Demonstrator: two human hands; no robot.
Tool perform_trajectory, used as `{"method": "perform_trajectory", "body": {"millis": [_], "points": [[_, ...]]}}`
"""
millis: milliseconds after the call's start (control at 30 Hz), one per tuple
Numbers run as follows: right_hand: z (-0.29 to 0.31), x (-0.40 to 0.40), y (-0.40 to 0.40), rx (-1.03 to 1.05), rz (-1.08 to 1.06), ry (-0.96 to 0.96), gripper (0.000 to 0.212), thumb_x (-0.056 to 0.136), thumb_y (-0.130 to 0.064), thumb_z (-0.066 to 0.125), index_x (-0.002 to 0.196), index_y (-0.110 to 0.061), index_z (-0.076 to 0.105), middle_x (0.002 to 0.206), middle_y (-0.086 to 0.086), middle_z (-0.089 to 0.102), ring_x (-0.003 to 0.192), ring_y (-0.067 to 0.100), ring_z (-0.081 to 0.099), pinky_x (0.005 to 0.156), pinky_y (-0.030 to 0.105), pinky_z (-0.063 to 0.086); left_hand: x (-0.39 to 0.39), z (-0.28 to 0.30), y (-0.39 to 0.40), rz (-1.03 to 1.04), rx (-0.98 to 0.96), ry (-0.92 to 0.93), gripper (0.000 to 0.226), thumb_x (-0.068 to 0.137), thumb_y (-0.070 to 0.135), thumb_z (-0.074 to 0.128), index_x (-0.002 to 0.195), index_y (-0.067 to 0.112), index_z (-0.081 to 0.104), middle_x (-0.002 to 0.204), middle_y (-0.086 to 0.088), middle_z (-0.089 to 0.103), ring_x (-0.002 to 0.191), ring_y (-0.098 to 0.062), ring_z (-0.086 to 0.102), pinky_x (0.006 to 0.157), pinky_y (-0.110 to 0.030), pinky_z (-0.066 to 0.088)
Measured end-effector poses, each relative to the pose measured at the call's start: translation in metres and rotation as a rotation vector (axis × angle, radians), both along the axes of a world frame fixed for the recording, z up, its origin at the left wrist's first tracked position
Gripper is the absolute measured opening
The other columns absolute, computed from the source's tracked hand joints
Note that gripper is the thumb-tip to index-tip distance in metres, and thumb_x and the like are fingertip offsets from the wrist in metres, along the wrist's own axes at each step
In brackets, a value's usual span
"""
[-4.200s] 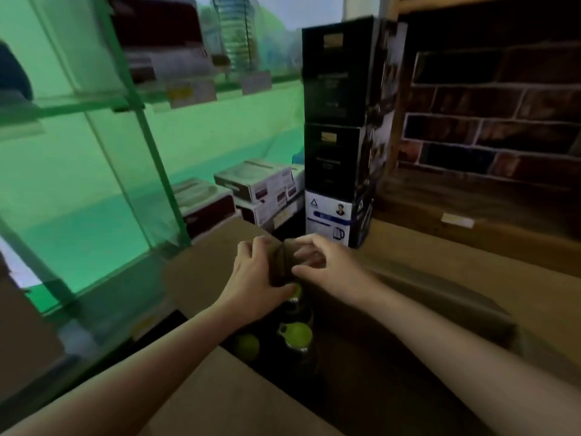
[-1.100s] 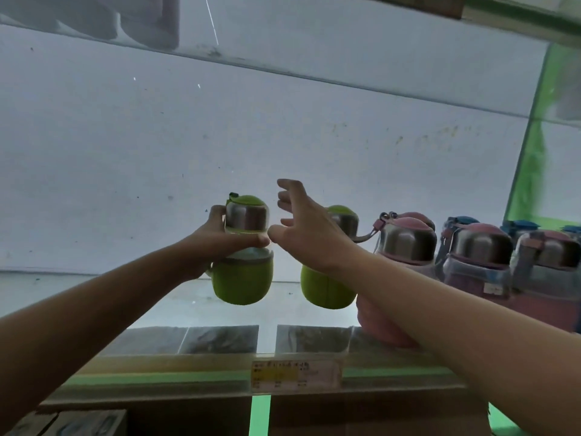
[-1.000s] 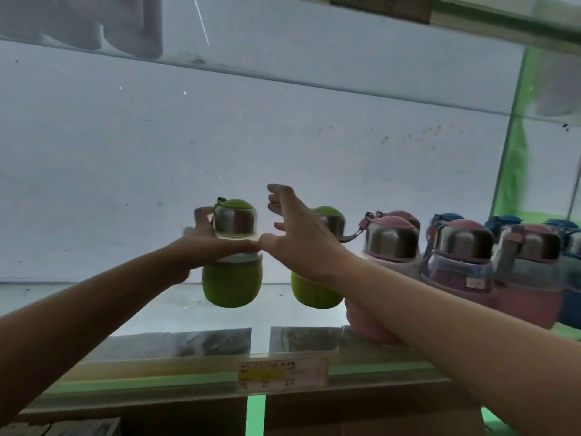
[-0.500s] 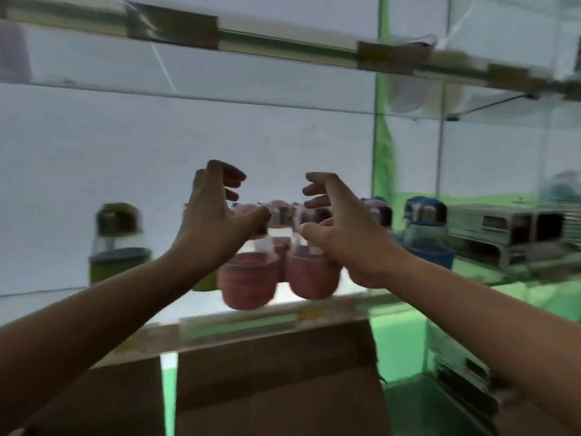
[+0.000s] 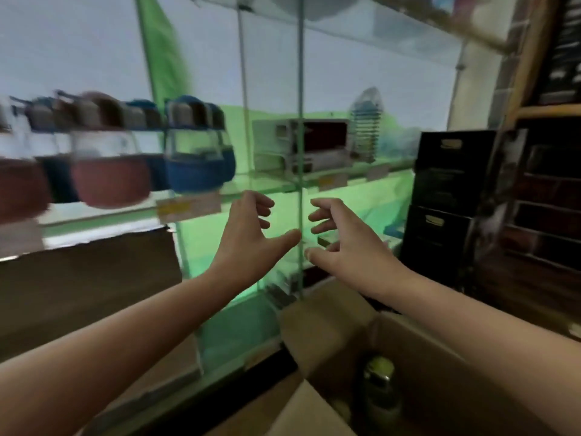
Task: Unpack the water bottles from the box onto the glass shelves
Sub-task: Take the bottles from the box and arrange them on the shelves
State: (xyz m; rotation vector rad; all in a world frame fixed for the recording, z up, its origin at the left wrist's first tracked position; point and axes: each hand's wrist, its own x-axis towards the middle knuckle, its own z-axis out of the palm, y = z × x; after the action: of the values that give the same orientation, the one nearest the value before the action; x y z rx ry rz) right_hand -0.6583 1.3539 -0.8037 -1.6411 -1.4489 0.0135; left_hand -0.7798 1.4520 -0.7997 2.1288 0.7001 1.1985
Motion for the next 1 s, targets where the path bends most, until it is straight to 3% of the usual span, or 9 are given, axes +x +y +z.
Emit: {"method": "perform_trajectory", "body": {"millis": [133,267,367,600,767,1000], "points": [[-0.048,0.058,-0.031,-0.114,-0.075,0.016,0.065,0.085,-0.024,0.065,0.140,-0.028,0.030,0.122,-0.012,0.042,0.109,0.004,0.046,0.086,0.019,0.047,0.063,-0.048,-0.018,-0.044,-0.093,0.074,0.045,0.073,0.022,0.077,0.103,0.020,0.043,0.111,-0.004,0.053,0.096,-0.018,0.056,0.079,-0.030,0.047],[-0.102,0.097,-0.057,-0.215,-0.102,0.052,0.065,0.085,-0.025,0.066,0.140,-0.026,0.031,0.126,-0.011,0.043,0.111,0.001,0.045,0.084,0.019,0.049,0.107,-0.105,-0.031,-0.072,-0.147,0.158,0.045,0.073,0.023,0.078,0.101,0.021,0.043,0.106,-0.007,0.054,0.093,-0.016,0.055,0.071,-0.018,0.042],[-0.141,0.120,-0.069,-0.303,-0.113,0.094,0.066,0.084,-0.027,0.066,0.140,-0.027,0.030,0.125,-0.014,0.040,0.111,0.000,0.043,0.081,0.015,0.045,0.130,-0.143,-0.038,-0.108,-0.195,0.282,0.048,0.073,0.027,0.078,0.104,0.023,0.041,0.108,-0.003,0.051,0.098,-0.015,0.053,0.080,-0.024,0.043],[-0.231,0.155,-0.062,-0.606,-0.102,0.132,0.068,0.083,-0.033,0.067,0.140,-0.024,0.032,0.137,-0.004,0.036,0.129,0.012,0.035,0.107,0.031,0.037,0.153,-0.209,-0.037,-0.158,-0.274,0.717,0.061,0.078,0.031,0.073,0.128,0.016,0.040,0.126,-0.006,0.044,0.121,-0.022,0.044,0.099,-0.031,0.039],[-0.274,0.165,-0.039,-0.757,-0.120,0.092,0.081,0.084,-0.035,0.066,0.147,-0.018,0.018,0.146,0.005,0.023,0.137,0.023,0.023,0.111,0.036,0.030,0.159,-0.226,-0.041,-0.229,-0.238,0.761,0.067,0.080,0.029,0.072,0.135,0.019,0.036,0.135,-0.001,0.044,0.127,-0.014,0.042,0.094,-0.018,0.032],[-0.303,0.174,-0.005,-0.875,-0.202,-0.032,0.079,0.085,-0.035,0.063,0.147,-0.017,0.017,0.145,0.014,0.026,0.133,0.034,0.029,0.107,0.043,0.035,0.160,-0.244,-0.035,-0.249,-0.323,0.825,0.071,0.079,0.029,0.073,0.137,0.020,0.033,0.137,0.000,0.044,0.123,-0.013,0.045,0.092,-0.018,0.035]]}}
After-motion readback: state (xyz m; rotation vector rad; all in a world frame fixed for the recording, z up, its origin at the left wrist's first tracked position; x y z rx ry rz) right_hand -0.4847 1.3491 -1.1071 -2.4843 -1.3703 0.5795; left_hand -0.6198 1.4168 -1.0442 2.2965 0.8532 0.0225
